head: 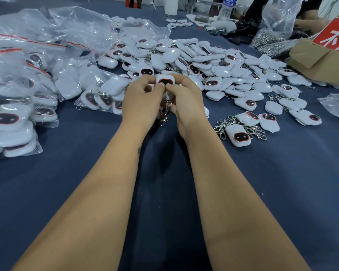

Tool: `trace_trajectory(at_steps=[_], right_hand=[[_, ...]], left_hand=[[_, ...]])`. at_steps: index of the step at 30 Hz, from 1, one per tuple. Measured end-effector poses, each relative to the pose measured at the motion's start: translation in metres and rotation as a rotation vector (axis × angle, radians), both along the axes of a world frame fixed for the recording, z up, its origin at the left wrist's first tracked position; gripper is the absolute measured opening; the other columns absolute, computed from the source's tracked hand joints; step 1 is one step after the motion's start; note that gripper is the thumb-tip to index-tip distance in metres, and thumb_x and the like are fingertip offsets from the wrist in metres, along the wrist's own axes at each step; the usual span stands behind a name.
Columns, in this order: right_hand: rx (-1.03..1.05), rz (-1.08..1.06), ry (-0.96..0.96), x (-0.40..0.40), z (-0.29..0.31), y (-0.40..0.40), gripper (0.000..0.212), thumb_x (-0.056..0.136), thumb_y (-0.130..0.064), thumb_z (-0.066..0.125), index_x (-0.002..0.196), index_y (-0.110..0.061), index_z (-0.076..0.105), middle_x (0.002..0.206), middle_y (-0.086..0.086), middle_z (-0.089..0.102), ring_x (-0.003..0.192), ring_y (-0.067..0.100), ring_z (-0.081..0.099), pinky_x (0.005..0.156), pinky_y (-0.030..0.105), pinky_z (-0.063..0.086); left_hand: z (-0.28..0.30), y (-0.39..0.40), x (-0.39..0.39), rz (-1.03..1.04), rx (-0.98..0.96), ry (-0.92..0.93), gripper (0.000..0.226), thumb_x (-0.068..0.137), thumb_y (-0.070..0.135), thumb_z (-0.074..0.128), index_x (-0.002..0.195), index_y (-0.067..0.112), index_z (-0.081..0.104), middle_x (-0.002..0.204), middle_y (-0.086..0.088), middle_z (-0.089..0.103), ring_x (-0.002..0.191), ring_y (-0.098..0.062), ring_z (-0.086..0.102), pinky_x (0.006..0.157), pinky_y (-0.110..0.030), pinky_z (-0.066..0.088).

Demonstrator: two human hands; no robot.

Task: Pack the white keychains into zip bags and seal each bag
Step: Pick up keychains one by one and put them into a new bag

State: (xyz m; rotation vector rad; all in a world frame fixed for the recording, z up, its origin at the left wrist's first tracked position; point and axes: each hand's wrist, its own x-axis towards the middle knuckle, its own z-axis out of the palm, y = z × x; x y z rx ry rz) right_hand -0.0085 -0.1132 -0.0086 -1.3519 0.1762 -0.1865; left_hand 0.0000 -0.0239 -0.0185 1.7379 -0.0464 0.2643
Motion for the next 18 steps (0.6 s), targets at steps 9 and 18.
trace_trajectory(at_steps=[9,18], right_hand=[[-0.05,-0.11,-0.013,0.002,0.001,0.003,0.014,0.094,-0.004,0.052,0.094,-0.015,0.06,0.098,0.015,0.071,0.089,0.026,0.067,0.085,0.04,0.057],[0.123,-0.236,-0.107,0.003,0.009,-0.005,0.011,0.099,-0.021,0.057,0.103,-0.015,0.049,0.079,0.0,0.061,0.066,0.013,0.058,0.068,0.026,0.052]], left_hand=[[0.0,-0.001,0.003,0.04,0.045,-0.074,0.009,0.094,0.028,0.057,0.095,0.032,0.065,0.086,0.011,0.066,0.075,-0.006,0.061,0.069,-0.024,0.05],[0.009,0.019,0.001,0.247,0.309,-0.075,0.032,0.083,0.023,0.057,0.112,0.022,0.07,0.073,0.014,0.06,0.081,-0.012,0.059,0.069,-0.025,0.042]])
